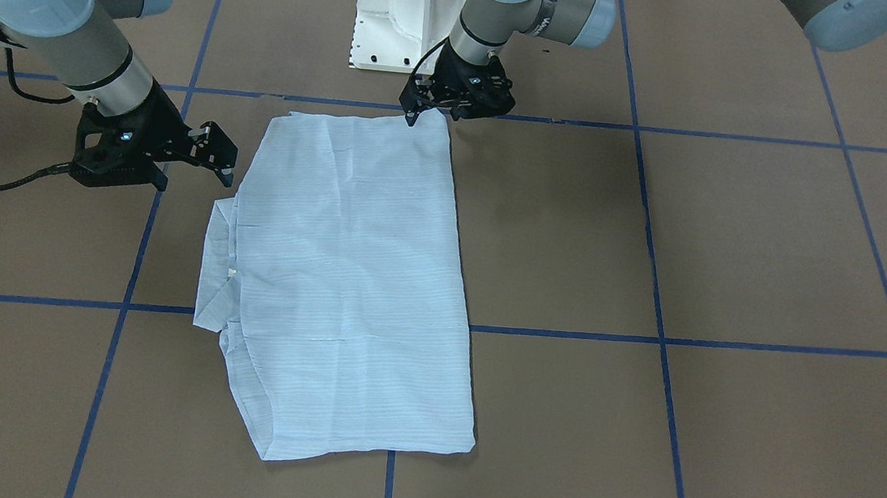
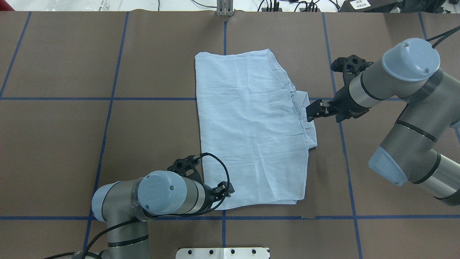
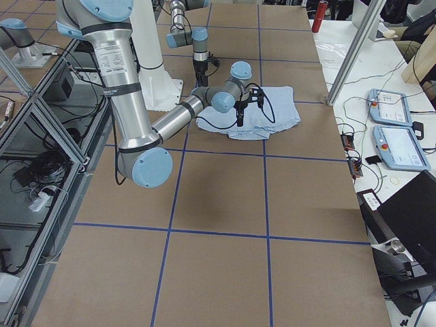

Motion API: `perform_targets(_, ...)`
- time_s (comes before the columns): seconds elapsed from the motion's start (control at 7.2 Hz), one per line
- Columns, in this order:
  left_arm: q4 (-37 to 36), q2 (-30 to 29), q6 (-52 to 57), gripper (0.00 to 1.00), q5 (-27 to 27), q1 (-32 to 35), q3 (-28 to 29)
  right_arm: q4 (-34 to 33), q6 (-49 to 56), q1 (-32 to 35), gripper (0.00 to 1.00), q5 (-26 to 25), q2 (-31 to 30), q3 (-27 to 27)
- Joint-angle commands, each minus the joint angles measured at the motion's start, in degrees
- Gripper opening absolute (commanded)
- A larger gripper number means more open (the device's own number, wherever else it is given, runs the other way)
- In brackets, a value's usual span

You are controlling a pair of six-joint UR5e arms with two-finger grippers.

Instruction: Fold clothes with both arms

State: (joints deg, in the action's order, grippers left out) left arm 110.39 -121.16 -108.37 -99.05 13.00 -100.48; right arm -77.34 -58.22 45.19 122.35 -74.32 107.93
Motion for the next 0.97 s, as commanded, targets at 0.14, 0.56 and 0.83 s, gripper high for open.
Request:
perform_targets(0.14, 0.0, -0.5, -0.1, 0.99, -0.1, -0.2, 0.5, 0.0, -0.1, 0.0, 1.0, 0.0, 0.1, 0.0)
perform_targets(0.56, 0.1, -1.2, -0.6, 0.88, 0.0, -0.3, 1.9, 0.0, -0.1, 0.0, 1.0, -0.1, 0.1, 0.1)
perform_targets(0.83, 0.1, -1.2, -0.8, 0.54, -0.1, -0.2, 1.9, 0.0, -0.1, 0.0, 1.0, 0.0, 0.0, 0.0)
